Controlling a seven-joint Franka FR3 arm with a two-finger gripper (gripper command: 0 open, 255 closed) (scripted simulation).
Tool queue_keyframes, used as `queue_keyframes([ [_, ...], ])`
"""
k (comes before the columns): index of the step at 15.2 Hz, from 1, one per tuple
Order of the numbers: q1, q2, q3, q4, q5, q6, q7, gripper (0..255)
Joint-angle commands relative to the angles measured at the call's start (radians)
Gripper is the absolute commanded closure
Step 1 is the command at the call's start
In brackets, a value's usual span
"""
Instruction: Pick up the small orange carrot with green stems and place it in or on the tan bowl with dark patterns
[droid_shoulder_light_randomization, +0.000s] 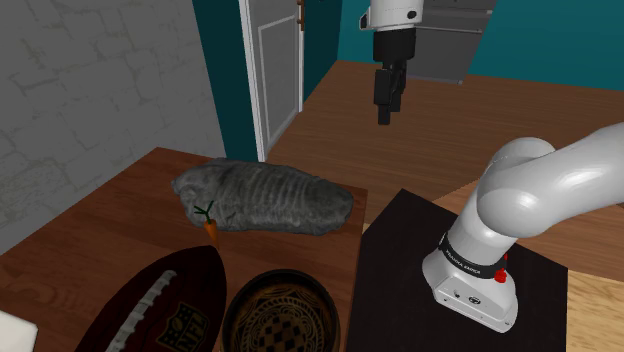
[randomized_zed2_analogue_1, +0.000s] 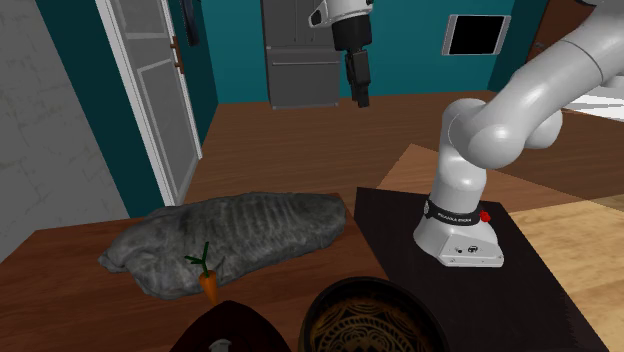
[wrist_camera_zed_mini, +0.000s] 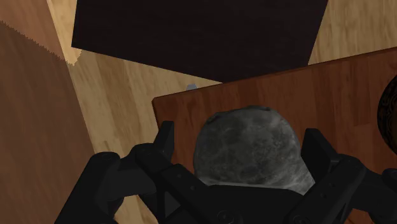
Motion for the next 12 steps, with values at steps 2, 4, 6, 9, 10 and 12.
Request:
queue_keyframes([
  [2,0.007,0.001,0.024,-0.012,0.017,0.028,0.026,0],
  [4,0.02,0.009,0.073,-0.032,0.048,0.086,0.078,0],
  [6,0.033,0.025,0.123,-0.047,0.076,0.146,0.13,0],
  [9,0.049,0.063,0.201,-0.057,0.111,0.238,0.207,0],
  [10,0.053,0.08,0.226,-0.057,0.12,0.27,0.234,0],
  [12,0.059,0.118,0.279,-0.053,0.134,0.333,0.287,0],
])
